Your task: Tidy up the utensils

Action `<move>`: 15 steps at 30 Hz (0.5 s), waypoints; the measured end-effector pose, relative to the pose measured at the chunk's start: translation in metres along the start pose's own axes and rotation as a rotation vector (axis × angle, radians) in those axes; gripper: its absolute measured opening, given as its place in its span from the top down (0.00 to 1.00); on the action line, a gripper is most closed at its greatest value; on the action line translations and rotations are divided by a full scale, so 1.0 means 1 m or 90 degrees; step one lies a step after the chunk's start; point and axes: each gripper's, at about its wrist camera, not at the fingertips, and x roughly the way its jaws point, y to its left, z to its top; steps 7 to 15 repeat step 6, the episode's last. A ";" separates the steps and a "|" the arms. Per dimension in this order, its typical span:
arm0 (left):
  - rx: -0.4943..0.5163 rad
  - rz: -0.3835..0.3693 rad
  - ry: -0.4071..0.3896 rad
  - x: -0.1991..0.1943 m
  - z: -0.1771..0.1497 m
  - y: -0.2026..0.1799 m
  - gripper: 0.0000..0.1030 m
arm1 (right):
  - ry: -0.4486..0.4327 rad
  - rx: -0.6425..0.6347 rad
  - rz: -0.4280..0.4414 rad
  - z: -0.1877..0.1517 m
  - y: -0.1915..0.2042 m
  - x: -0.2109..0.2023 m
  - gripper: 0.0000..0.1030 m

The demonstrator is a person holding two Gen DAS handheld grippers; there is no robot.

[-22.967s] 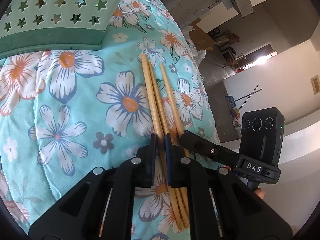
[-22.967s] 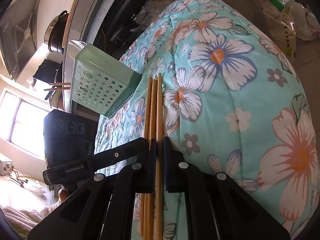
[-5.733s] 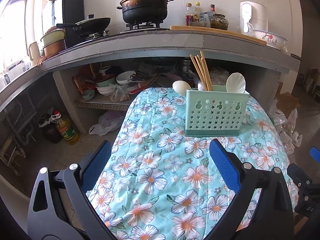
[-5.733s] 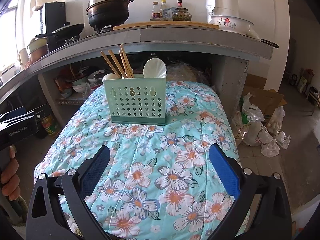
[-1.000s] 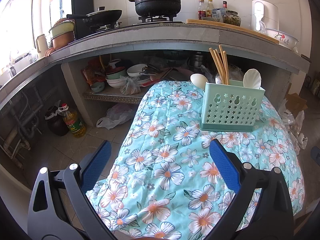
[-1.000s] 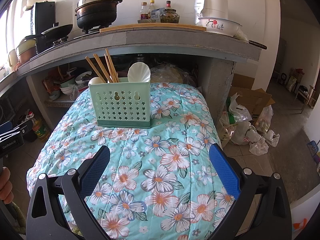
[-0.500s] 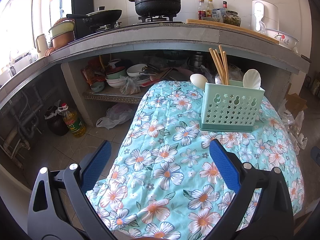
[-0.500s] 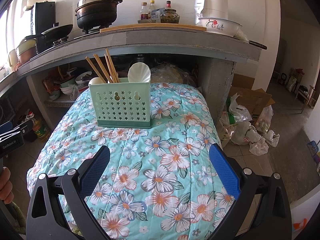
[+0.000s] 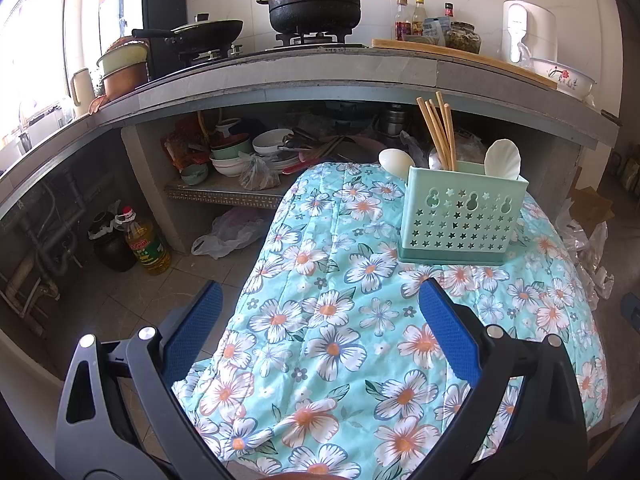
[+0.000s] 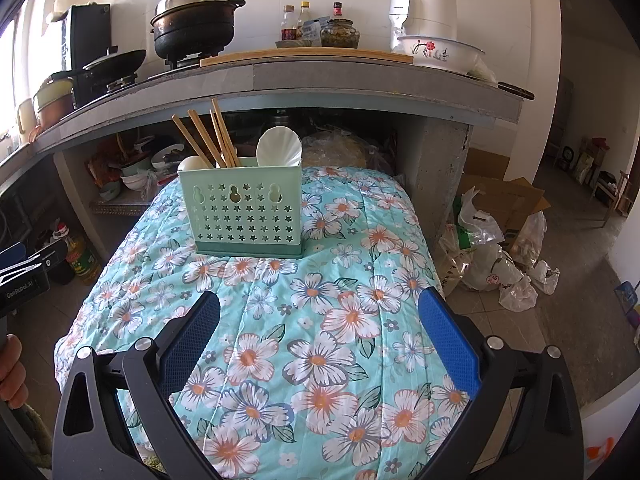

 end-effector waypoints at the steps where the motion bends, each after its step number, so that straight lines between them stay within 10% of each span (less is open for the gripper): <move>1: 0.000 0.000 0.000 0.000 0.000 0.001 0.08 | 0.000 0.000 0.000 0.000 0.000 0.000 0.06; 15: -0.001 -0.001 0.002 0.000 0.000 0.001 0.08 | 0.000 0.000 0.000 0.000 0.000 0.000 0.06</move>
